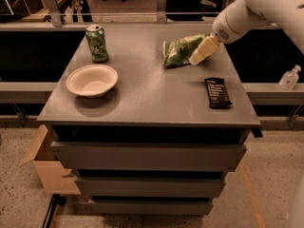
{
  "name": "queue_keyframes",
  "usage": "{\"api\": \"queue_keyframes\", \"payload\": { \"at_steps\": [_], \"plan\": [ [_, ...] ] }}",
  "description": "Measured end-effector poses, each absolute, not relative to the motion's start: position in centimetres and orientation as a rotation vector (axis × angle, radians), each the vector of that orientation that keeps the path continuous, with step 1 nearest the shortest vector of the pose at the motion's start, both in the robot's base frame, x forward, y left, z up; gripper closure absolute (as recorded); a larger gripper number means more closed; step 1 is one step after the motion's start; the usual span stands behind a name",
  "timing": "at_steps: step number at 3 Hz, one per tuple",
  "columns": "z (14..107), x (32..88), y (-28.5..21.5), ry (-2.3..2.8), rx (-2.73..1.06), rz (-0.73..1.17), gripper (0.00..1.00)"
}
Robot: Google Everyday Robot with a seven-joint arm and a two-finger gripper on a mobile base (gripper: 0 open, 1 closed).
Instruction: Move green jalapeno chip bag near paper bowl
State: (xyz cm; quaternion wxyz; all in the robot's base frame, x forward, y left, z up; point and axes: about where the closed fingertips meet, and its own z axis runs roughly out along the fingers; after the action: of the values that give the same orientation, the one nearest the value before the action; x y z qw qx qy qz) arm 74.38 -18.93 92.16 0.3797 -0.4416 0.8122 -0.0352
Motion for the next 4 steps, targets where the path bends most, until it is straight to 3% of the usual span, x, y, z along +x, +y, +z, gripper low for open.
{"api": "queue_keyframes", "payload": {
  "at_steps": [2, 4],
  "plan": [
    [90.7, 77.6, -18.7, 2.084, -1.101, -0.067, 0.03],
    [89.0, 78.2, -19.1, 2.112, -1.086, -0.047, 0.49]
  ]
}}
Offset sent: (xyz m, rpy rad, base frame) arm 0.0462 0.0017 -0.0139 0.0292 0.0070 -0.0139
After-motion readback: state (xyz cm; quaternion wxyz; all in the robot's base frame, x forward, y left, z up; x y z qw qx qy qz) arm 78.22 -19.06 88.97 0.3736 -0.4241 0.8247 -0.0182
